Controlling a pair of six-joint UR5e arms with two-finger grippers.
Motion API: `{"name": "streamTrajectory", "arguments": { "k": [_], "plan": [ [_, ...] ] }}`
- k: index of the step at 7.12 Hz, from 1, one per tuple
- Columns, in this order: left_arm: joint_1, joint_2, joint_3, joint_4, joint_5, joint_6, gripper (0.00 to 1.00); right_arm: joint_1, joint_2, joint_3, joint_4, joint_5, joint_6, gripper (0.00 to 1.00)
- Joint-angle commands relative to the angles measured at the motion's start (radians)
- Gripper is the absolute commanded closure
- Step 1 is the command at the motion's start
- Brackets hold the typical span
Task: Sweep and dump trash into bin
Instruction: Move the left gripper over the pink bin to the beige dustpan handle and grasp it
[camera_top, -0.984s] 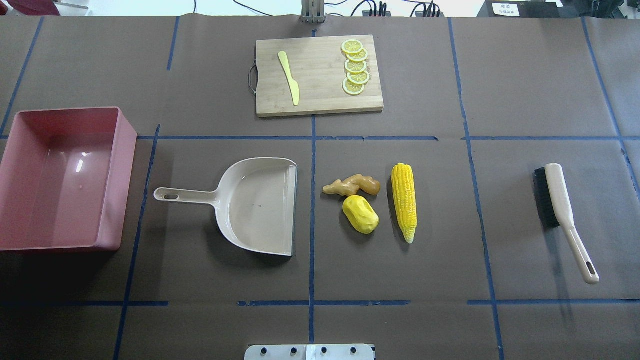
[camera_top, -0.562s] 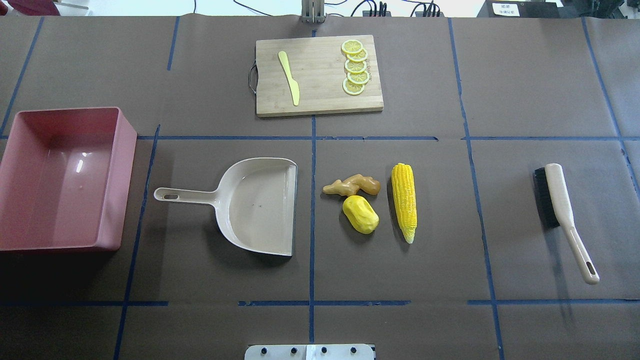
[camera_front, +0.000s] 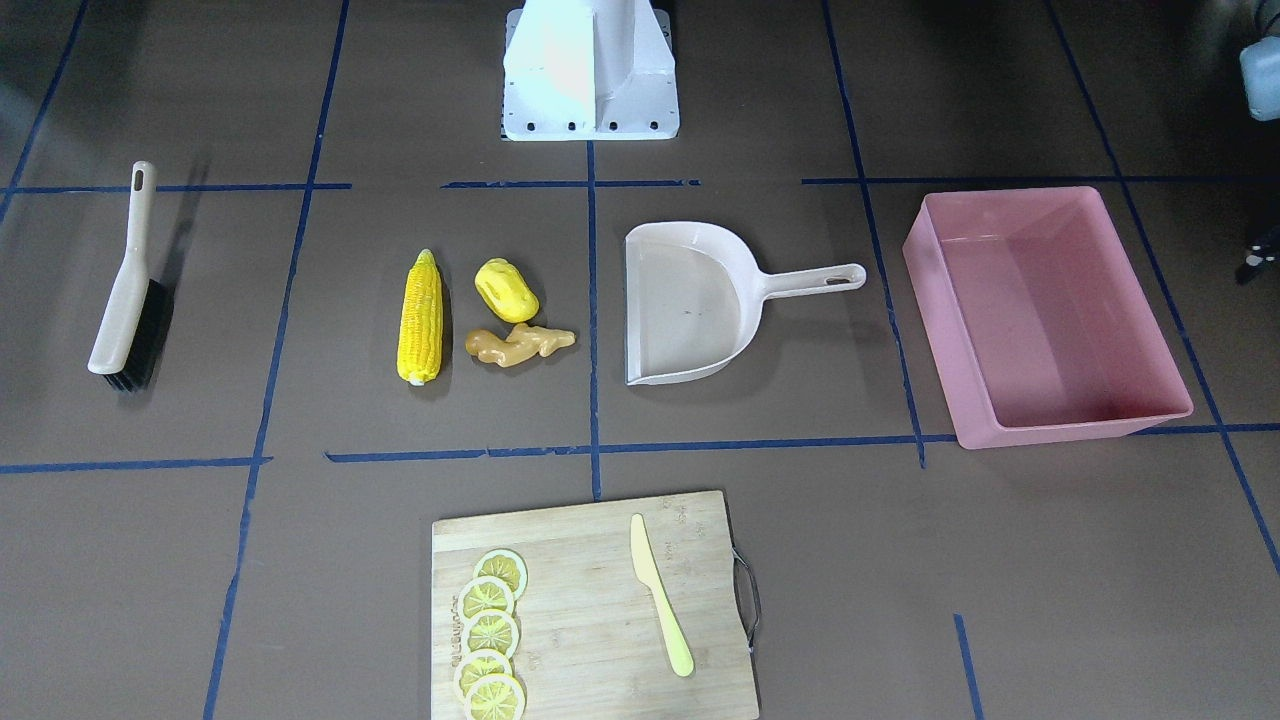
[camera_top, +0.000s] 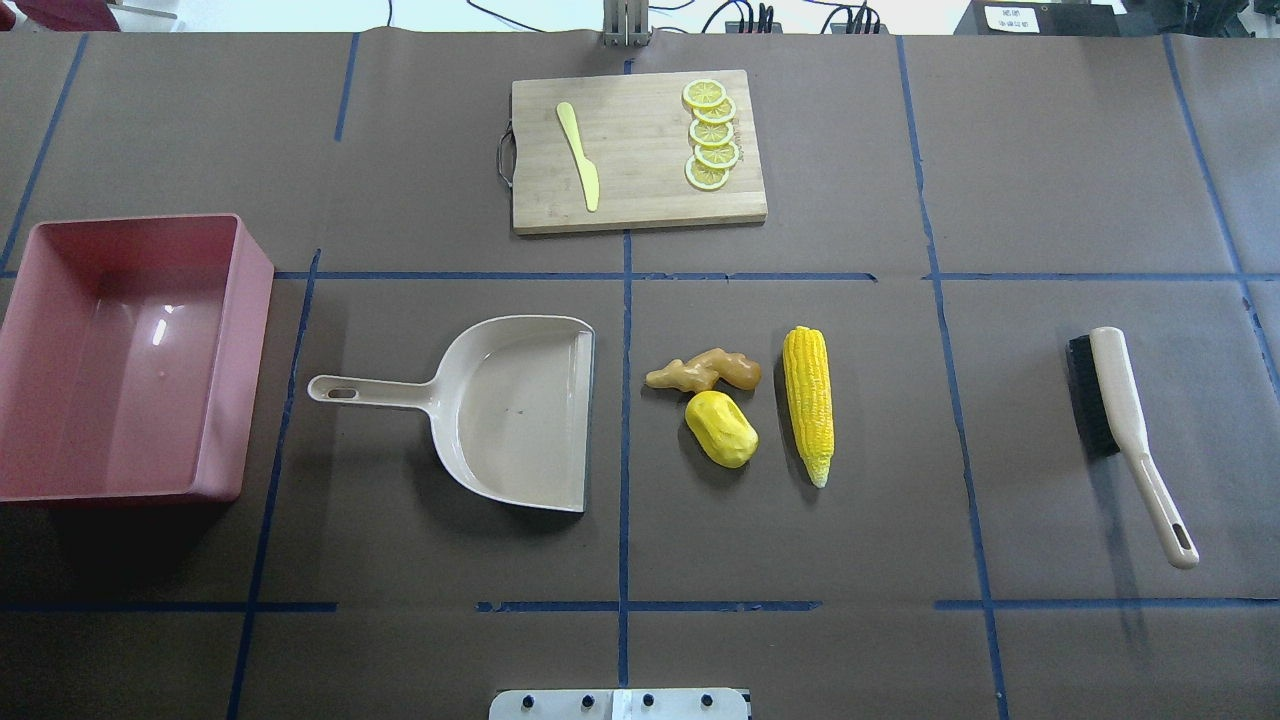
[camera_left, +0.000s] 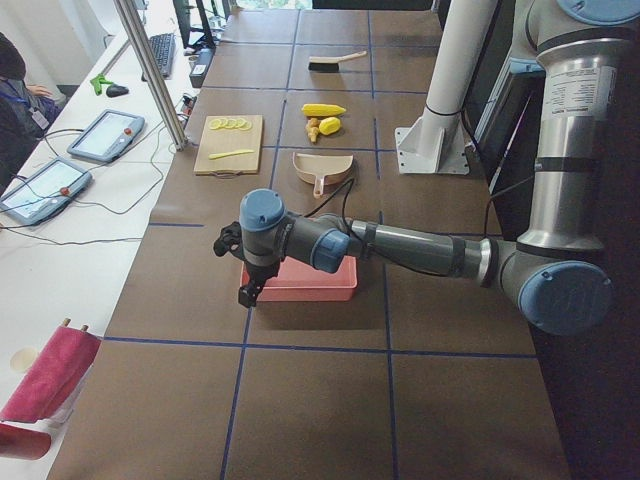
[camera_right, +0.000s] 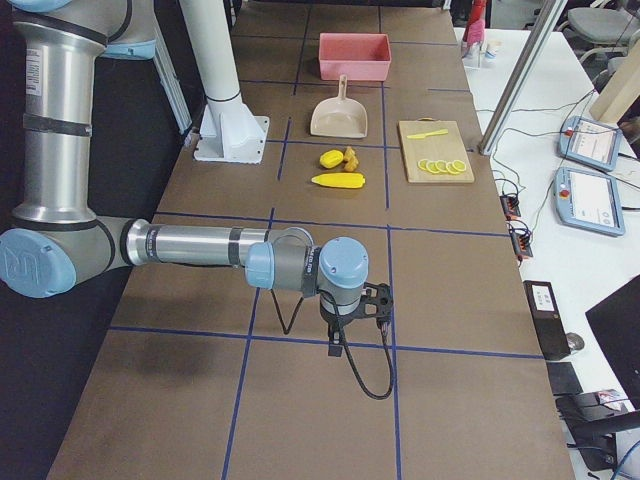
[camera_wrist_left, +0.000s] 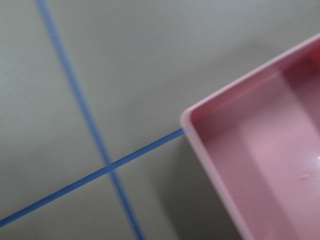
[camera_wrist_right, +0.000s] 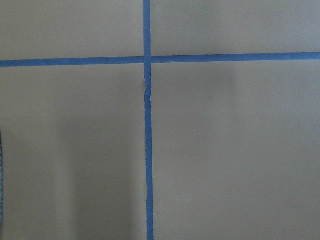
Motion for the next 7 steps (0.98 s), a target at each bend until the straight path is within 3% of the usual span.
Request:
{"name": "streamTrajectory", "arguments": {
  "k": [1,7],
  "plan": [
    [0.123,-0.022,-0.103,0.006,0.005,-0.072,0.0,-0.001,0.001,0.0,0.0,0.014,0.002,0.0],
    [0.378,-0.149,-0.189,-0.002,0.011,-0.032,0.0,-0.011,0.021,0.002,0.003,0.033,0.003,0.0]
  ]
}}
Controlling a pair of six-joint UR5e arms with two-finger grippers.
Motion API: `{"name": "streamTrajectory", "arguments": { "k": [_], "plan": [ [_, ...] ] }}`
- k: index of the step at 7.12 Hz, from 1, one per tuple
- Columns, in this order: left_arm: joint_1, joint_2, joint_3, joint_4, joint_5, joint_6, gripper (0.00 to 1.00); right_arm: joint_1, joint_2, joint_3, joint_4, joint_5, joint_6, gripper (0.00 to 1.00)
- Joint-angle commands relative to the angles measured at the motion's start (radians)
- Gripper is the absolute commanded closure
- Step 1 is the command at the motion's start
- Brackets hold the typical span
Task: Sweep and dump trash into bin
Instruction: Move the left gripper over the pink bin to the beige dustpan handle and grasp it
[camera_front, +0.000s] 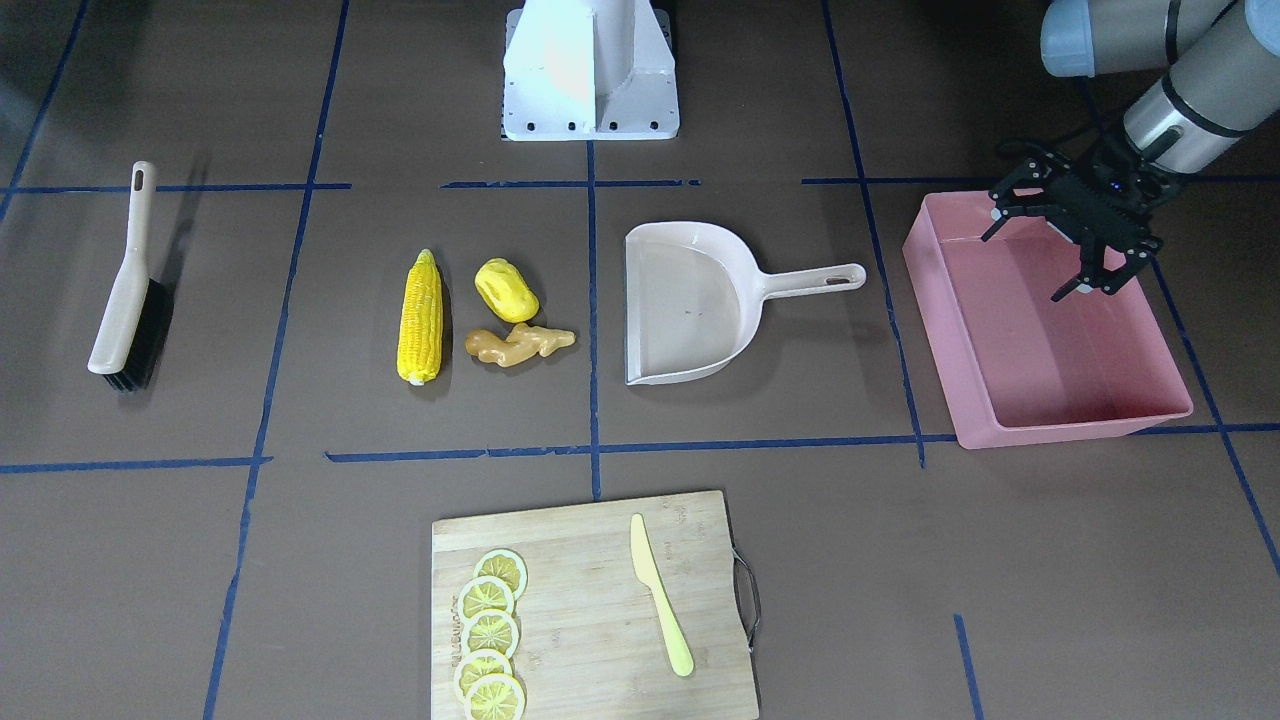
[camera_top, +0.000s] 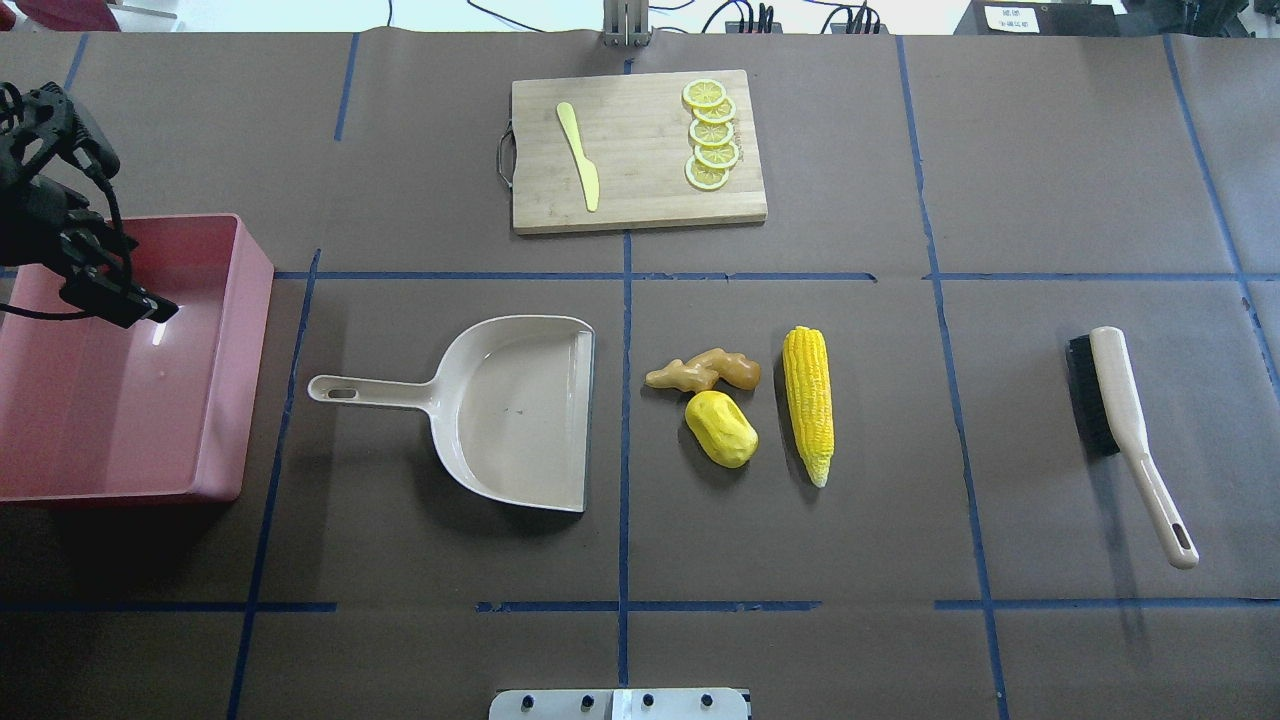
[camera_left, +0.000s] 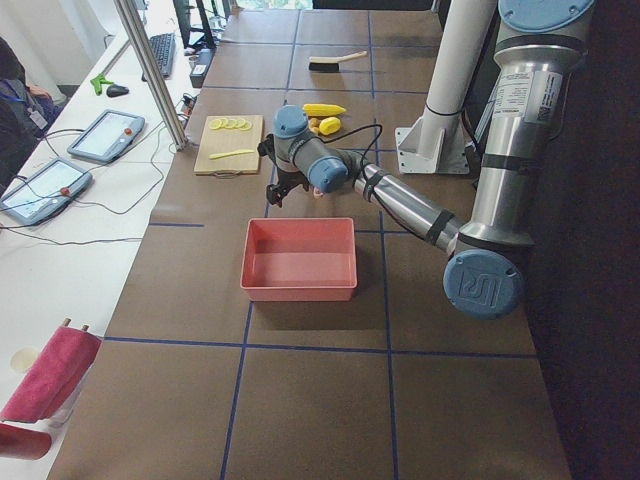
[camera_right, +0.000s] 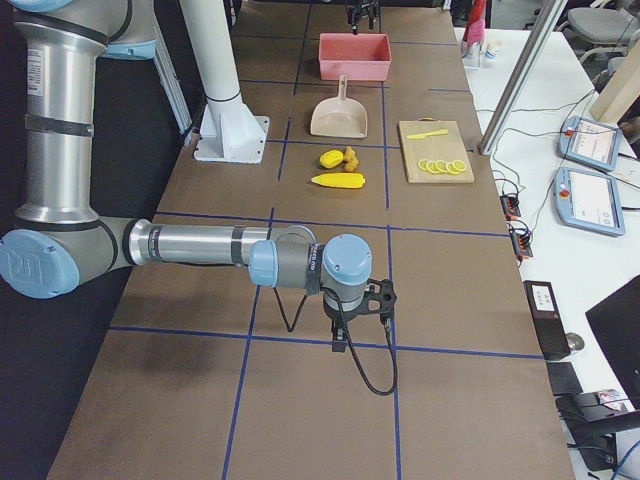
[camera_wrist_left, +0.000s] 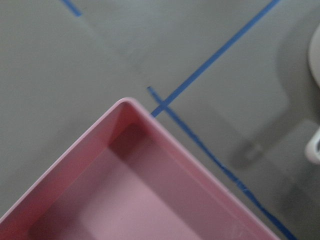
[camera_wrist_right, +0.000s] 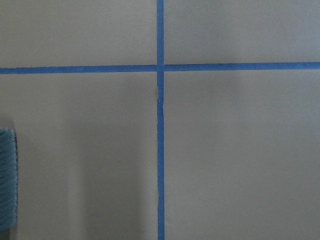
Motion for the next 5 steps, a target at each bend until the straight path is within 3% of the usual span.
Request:
{"name": "streamTrajectory", "arguments": {
  "k": [1,5],
  "plan": [
    [0.108,-0.067,-0.006,-0.002,0.002,-0.009,0.0,-0.016,0.009,0.004,0.003,0.008,0.002,0.0],
    [0.22,-0.178,0.014,-0.001,0.007,0.082,0.0,-0.045,0.022,0.018,0.003,0.006,0.078,0.0]
  ]
}}
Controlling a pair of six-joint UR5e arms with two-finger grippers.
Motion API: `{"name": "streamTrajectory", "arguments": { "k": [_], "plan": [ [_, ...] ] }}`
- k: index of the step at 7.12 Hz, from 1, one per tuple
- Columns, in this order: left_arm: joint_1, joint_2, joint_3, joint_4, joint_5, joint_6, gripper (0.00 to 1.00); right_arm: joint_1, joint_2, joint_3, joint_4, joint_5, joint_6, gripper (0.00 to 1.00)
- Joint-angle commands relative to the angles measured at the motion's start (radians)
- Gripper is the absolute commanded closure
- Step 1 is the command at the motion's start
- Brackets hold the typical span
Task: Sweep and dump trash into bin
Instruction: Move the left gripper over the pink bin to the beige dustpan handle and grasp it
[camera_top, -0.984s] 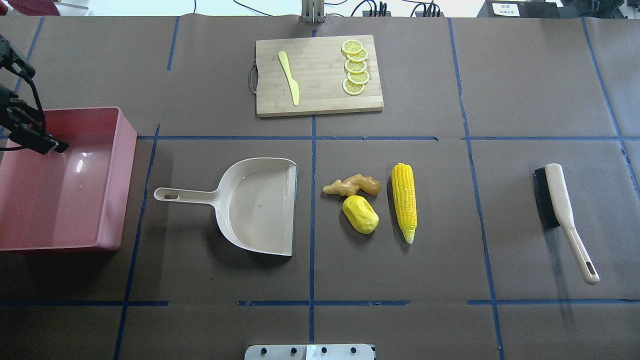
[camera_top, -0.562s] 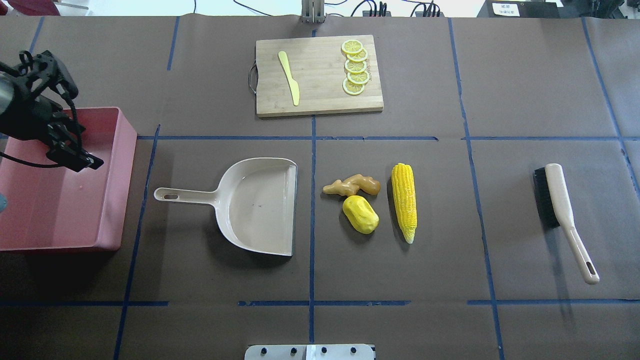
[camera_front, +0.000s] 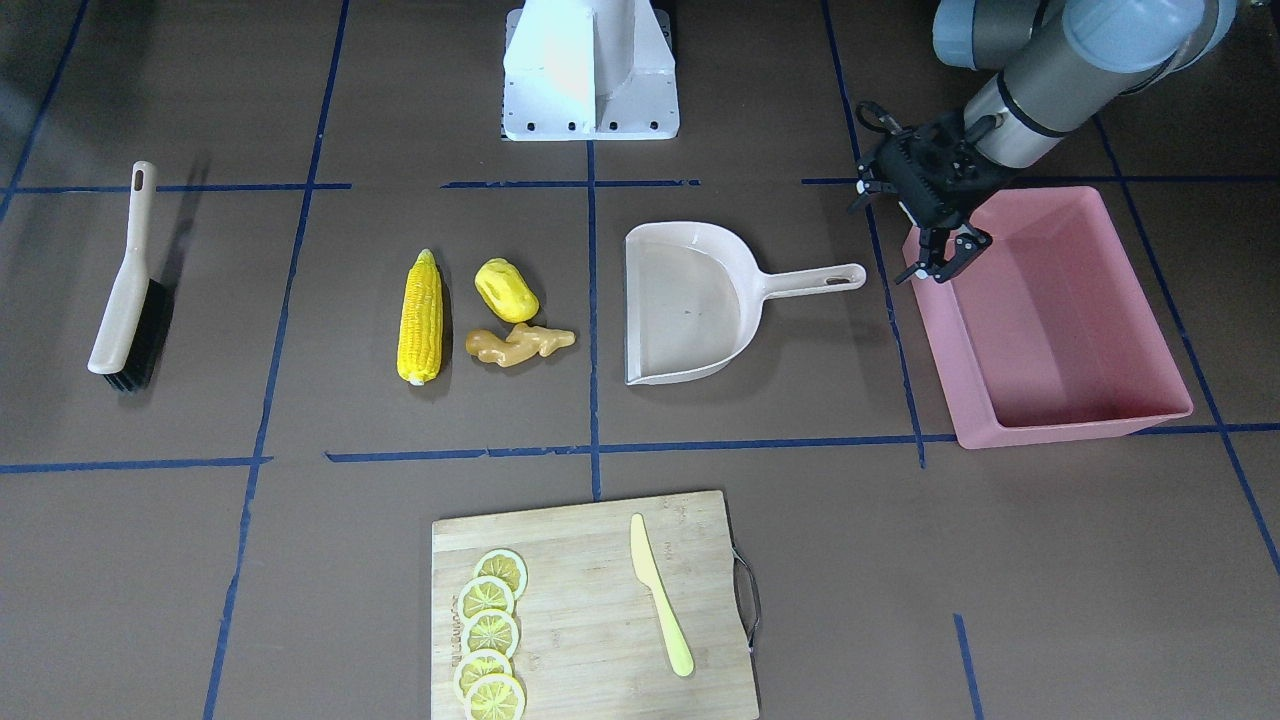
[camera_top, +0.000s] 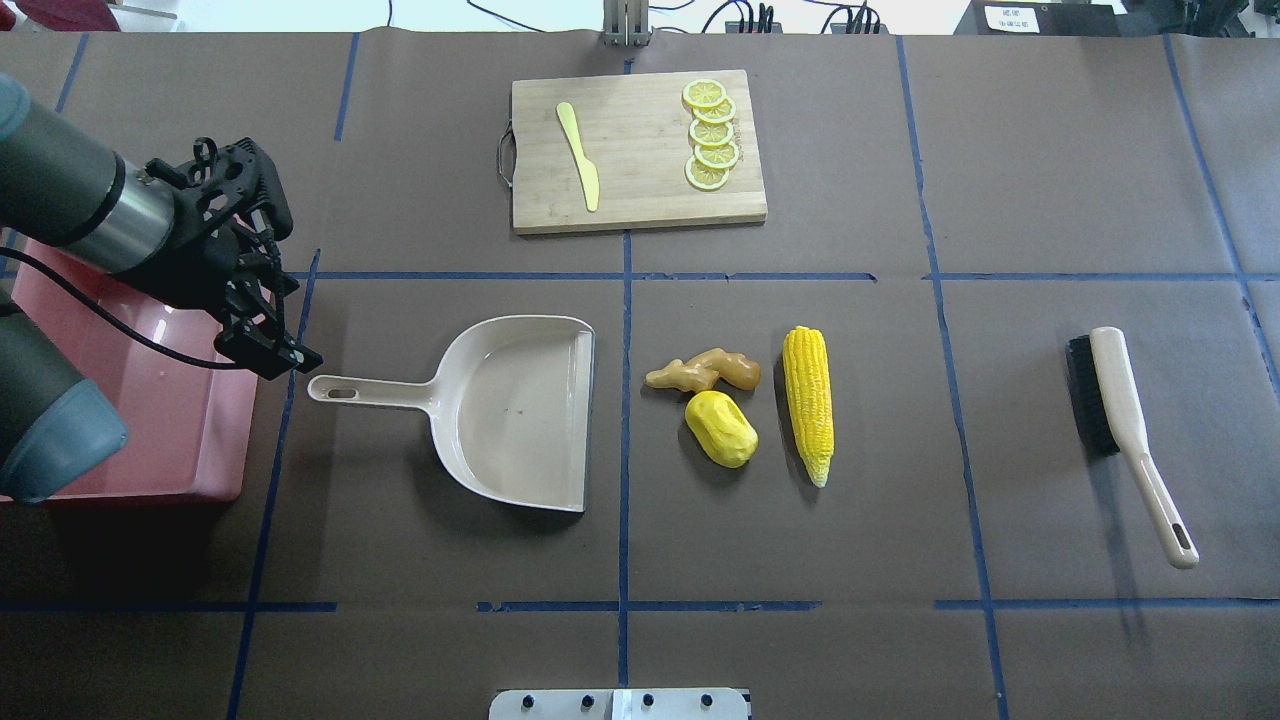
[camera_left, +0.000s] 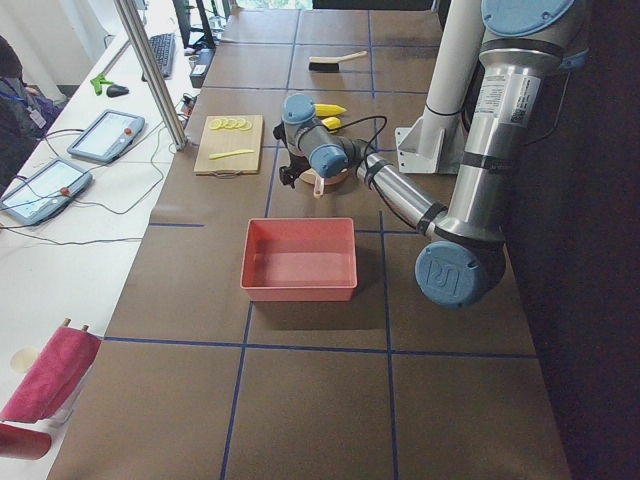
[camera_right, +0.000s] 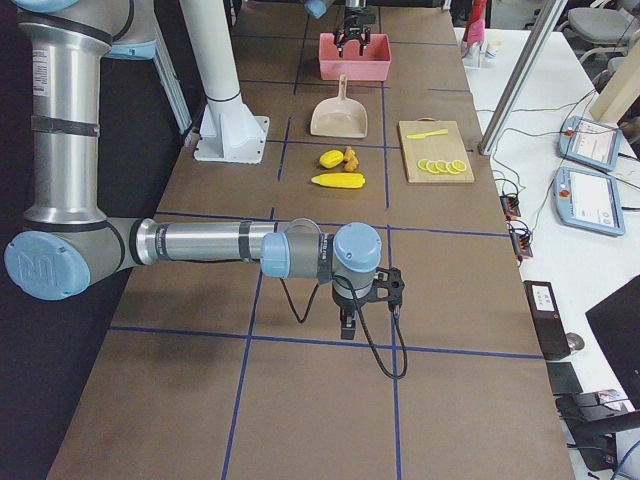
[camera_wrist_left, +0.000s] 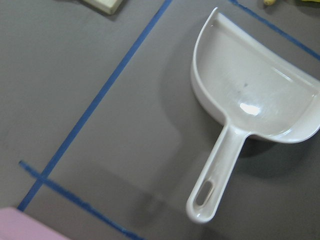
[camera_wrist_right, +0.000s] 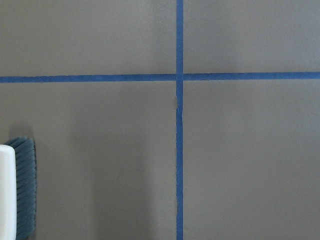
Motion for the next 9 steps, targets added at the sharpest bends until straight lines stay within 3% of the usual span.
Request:
{"name": "streamTrajectory", "arguments": {
  "k": [1,3,4,9],
  "plan": [
    [0.061,-0.024,0.006,-0.002,0.048,0.13,0.0,-0.008,0.001,0.006,0.0,-0.001,0.02,0.0],
    [0.128,-0.027,0.021,-0.006,0.213,0.18,0.0,-0.008,0.001,0.004,0.0,-0.001,0.019,0.0],
    [0.133,-0.027,0.033,-0.008,0.25,0.215,0.0,-0.011,0.001,0.004,0.0,-0.001,0.02,0.0],
    [0.196,-0.063,0.112,-0.009,0.251,0.263,0.01,-0.021,0.001,0.012,0.0,-0.001,0.02,0.0]
  ]
}}
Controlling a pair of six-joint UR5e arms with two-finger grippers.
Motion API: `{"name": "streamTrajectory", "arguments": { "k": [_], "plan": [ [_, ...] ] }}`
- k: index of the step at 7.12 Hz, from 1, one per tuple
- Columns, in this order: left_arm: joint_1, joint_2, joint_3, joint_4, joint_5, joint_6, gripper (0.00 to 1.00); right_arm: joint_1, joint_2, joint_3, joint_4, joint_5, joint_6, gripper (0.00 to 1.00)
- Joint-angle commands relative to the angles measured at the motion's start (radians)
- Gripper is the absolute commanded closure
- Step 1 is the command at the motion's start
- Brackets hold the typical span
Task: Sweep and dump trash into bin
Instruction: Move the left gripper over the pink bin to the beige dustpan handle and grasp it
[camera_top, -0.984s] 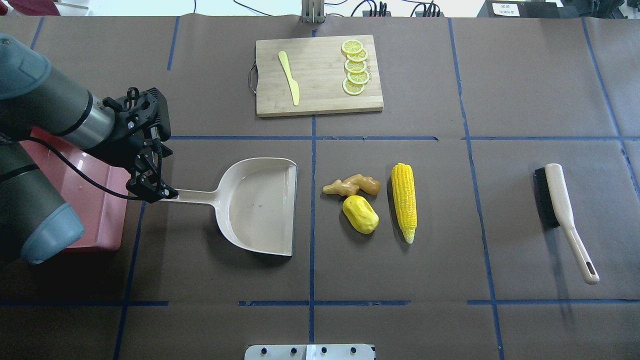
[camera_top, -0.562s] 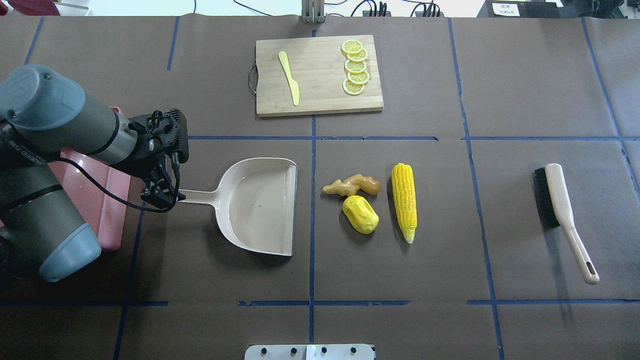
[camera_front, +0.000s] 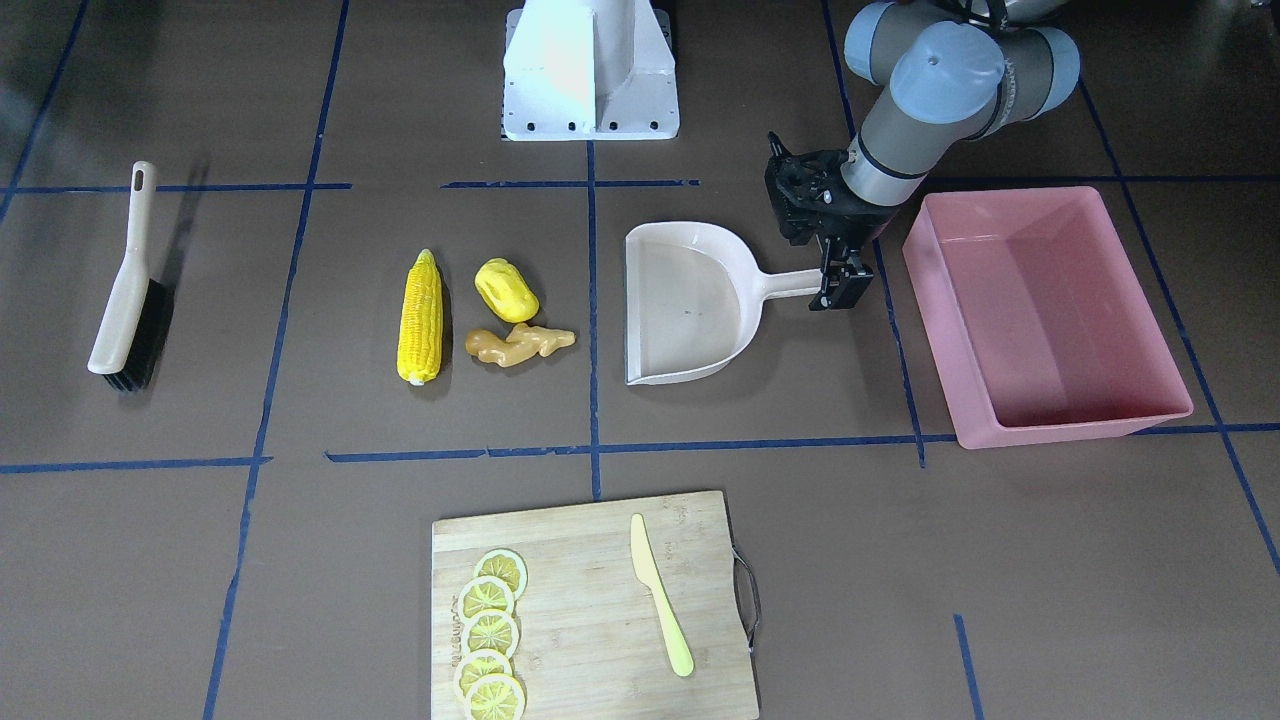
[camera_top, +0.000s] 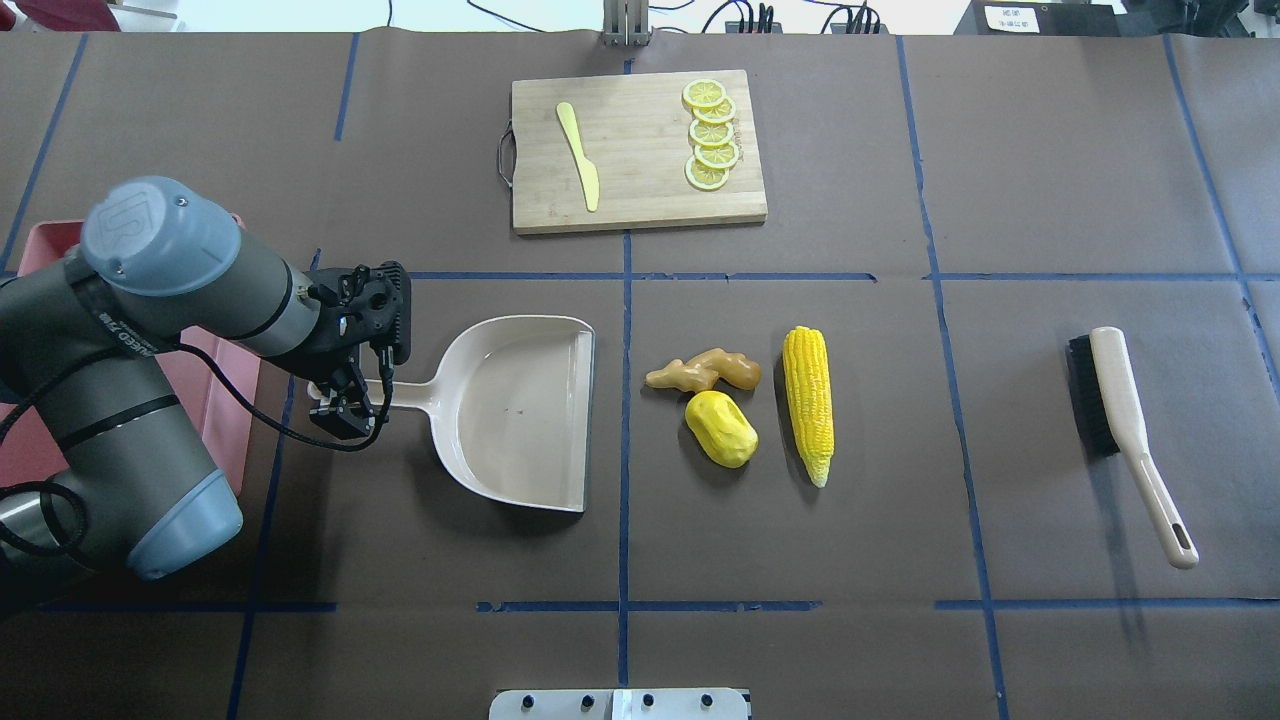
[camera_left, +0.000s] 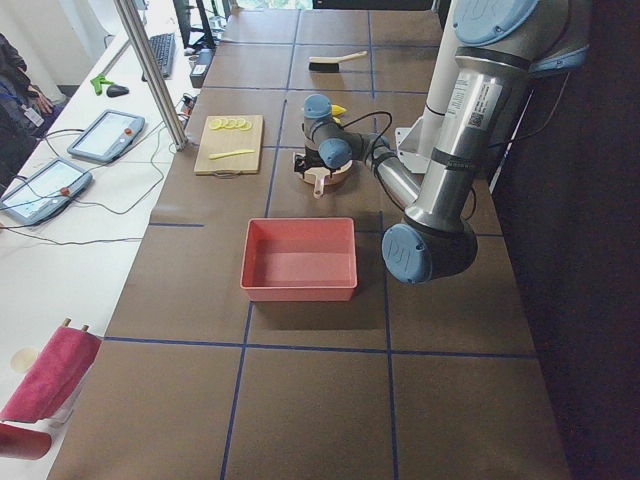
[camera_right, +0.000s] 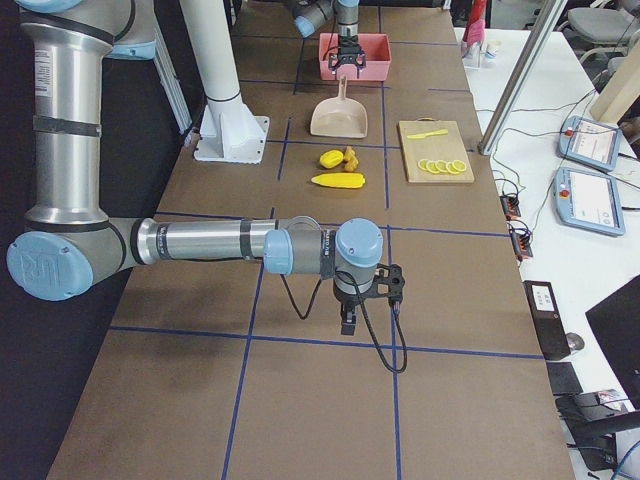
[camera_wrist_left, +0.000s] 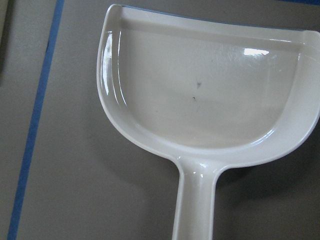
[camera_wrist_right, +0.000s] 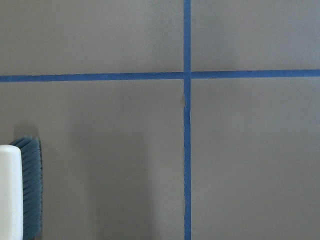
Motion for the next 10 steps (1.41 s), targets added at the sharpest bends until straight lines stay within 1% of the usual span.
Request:
{"name": "streamTrajectory", "arguments": {
  "k": [1,4,6,7,9,10],
  "plan": [
    [0.024,-0.009,0.019,0.0,0.0,0.005,0.01,-0.001,0.0,0.015,0.0,0.0,0.001,0.0],
    [0.029,-0.016,0.065,0.001,-0.007,0.067,0.03,-0.007,0.0,0.017,0.0,0.0,0.001,0.0],
    [0.032,-0.013,0.084,0.004,-0.009,0.067,0.03,-0.024,0.0,0.018,0.0,0.0,0.001,0.0],
    [0.033,-0.012,0.085,0.006,-0.009,0.067,0.14,-0.026,0.002,0.018,0.0,0.0,0.001,0.0],
    [0.032,-0.01,0.099,0.009,-0.006,0.067,0.29,-0.027,0.009,0.018,0.0,0.0,0.001,0.0],
    [0.032,-0.01,0.098,0.01,-0.003,0.067,0.41,-0.029,0.014,0.018,0.0,0.0,0.003,0.0]
  ]
}}
